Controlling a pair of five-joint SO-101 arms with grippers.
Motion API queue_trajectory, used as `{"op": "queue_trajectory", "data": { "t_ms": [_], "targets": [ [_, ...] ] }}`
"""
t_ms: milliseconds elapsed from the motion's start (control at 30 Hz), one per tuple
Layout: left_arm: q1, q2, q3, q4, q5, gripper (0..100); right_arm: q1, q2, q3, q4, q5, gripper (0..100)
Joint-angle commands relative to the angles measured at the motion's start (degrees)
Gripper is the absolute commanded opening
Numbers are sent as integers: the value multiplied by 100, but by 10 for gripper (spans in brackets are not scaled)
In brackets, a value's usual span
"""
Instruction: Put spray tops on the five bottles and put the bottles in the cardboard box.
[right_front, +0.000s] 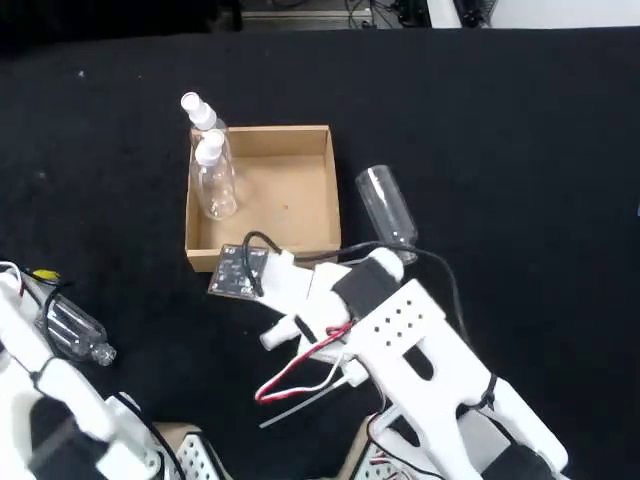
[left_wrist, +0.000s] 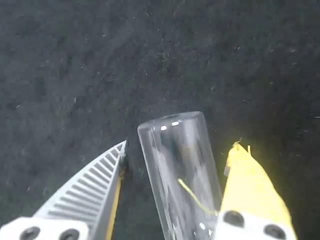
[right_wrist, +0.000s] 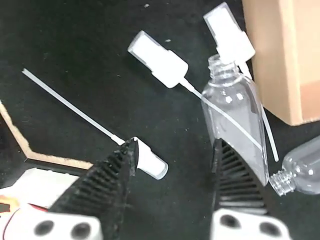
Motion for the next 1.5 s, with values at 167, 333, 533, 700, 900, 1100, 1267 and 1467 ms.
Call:
{"op": "queue_trajectory", "data": {
  "t_ms": [167, 333, 533, 700, 900, 1100, 1267, 1467],
  "targets": [
    [-1112, 809, -374, -1081, -1029, 285, -176, -233, -22, -70, -70, 212],
    [-1745, 800, -558, -1073, -2268, 282, -193, -233, -22, -88, -70, 212],
    [-1903, 782, -1701, -756, -2989, 281, -193, -233, -22, -114, -70, 212],
    [-1226, 589, -3134, 1248, -4484, 281, -193, -233, -13, -114, -70, 212],
    [-338, 492, -3530, 3051, -7543, 286, -193, -233, -13, -88, -70, 212],
    [84, 440, -2782, 3244, -8835, 286, -193, -233, 84, -123, -62, 212],
    [189, 501, -2360, 3165, -9257, 286, -193, -233, 84, -123, -62, 213],
    [154, 510, -1323, 1679, -9319, 286, -193, -233, 92, -123, -62, 212]
  ]
}}
